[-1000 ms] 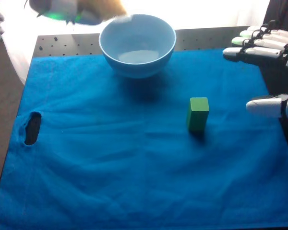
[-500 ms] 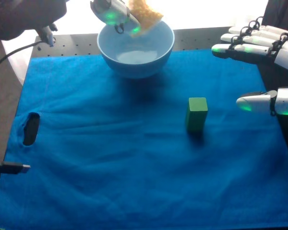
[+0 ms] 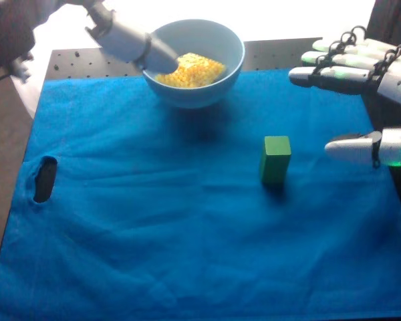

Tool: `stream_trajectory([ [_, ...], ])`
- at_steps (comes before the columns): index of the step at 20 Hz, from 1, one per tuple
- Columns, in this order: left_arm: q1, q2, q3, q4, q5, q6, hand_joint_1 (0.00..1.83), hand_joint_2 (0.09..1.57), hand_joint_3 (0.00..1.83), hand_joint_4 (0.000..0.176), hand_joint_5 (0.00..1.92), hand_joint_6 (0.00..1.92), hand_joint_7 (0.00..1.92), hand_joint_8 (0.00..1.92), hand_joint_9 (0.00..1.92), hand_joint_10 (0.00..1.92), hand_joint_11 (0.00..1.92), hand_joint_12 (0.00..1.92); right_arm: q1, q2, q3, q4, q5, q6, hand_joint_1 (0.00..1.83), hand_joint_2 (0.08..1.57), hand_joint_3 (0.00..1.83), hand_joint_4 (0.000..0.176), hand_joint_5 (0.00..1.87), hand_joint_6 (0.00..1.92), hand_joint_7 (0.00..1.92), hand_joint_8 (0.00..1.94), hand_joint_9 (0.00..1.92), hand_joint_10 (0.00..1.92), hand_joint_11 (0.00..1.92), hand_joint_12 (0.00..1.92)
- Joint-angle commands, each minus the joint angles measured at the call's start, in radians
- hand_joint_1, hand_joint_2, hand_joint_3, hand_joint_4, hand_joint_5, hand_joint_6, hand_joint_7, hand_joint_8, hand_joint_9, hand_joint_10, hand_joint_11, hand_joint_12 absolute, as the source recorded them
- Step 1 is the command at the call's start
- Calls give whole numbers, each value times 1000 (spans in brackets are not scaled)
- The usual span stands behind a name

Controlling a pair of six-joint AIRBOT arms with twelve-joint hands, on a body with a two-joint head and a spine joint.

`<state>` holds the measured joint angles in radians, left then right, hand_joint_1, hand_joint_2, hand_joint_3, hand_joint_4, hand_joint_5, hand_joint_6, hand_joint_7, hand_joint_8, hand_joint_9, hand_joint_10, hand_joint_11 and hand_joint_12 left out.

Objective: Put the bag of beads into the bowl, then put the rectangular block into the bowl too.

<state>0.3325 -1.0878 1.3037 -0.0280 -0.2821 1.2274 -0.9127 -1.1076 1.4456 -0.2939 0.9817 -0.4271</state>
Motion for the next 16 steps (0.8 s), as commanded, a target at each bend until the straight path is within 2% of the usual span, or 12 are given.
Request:
stream_trajectory([
  [1, 2, 31, -29, 17, -167, 1, 793, 880, 4, 176, 27, 2, 46, 9, 48, 41, 0, 374, 14, 11, -7, 37, 114, 1, 492, 1141, 0, 77, 222, 0, 157, 3, 41, 5, 9, 4],
  [2, 20, 71, -69, 27, -193, 1, 804, 880, 2, 176, 37, 2, 53, 6, 41, 28, 0, 236, 15, 17, -16, 36, 116, 1, 492, 1121, 0, 81, 225, 2, 163, 5, 54, 9, 24, 10],
  [4, 90, 160, -153, 26, -282, -34, 816, 881, 0, 176, 46, 1, 58, 2, 48, 13, 0, 267, 22, 19, -23, 25, 121, 1, 486, 1094, 0, 68, 245, 2, 198, 4, 97, 7, 75, 27],
  [5, 143, 197, -182, 26, -338, -98, 898, 880, 0, 176, 71, 4, 68, 2, 58, 10, 0, 342, 30, 16, -24, 15, 121, 1, 512, 1035, 0, 90, 252, 4, 184, 1, 97, 5, 118, 43],
  [7, 239, 243, -220, 25, -428, -188, 974, 892, 7, 158, 75, 0, 52, 0, 61, 6, 0, 311, 39, 0, -26, 0, 121, 1, 479, 982, 0, 73, 283, 8, 171, 5, 141, 17, 190, 63],
  [8, 280, 261, -246, 11, -470, -199, 954, 909, 7, 156, 55, 1, 22, 2, 39, 4, 0, 219, 42, -9, -25, -7, 120, 1, 504, 985, 0, 87, 327, 7, 219, 5, 185, 12, 212, 67],
  [9, 317, 277, -269, -3, -502, -199, 931, 886, 0, 131, 82, 5, 29, 3, 27, 1, 0, 158, 46, -18, -25, -14, 120, 1, 480, 976, 0, 96, 326, 2, 241, 9, 192, 9, 192, 57],
  [10, 355, 291, -291, -24, -538, -199, 884, 886, 0, 120, 77, 1, 33, 3, 25, 0, 0, 150, 51, -29, -23, -21, 118, 1, 467, 985, 0, 101, 320, 0, 264, 15, 200, 10, 173, 50],
  [12, 421, 307, -326, -55, -605, -199, 852, 883, 0, 81, 65, 2, 38, 2, 4, 0, 0, 79, 60, -51, -13, -34, 107, 1, 430, 973, 0, 155, 327, 3, 278, 13, 202, 8, 148, 42],
  [13, 463, 308, -341, -82, -652, -199, 826, 874, 0, 83, 64, 1, 39, 1, 0, 0, 0, 40, 68, -67, -4, -46, 87, 1, 395, 960, 0, 172, 287, 0, 234, 2, 203, 7, 188, 63],
  [14, 479, 306, -344, -97, -669, -199, 814, 874, 0, 86, 60, 0, 32, 0, 0, 0, 0, 29, 71, -74, 1, -52, 78, 1, 423, 965, 0, 175, 288, 3, 223, 0, 196, 3, 194, 69],
  [16, 504, 300, -344, -137, -694, -199, 874, 886, 4, 109, 43, 0, 2, 0, 0, 0, 0, 0, 75, -99, 16, -65, 56, 1, 449, 1020, 0, 136, 309, 9, 245, 9, 247, 2, 204, 236],
])
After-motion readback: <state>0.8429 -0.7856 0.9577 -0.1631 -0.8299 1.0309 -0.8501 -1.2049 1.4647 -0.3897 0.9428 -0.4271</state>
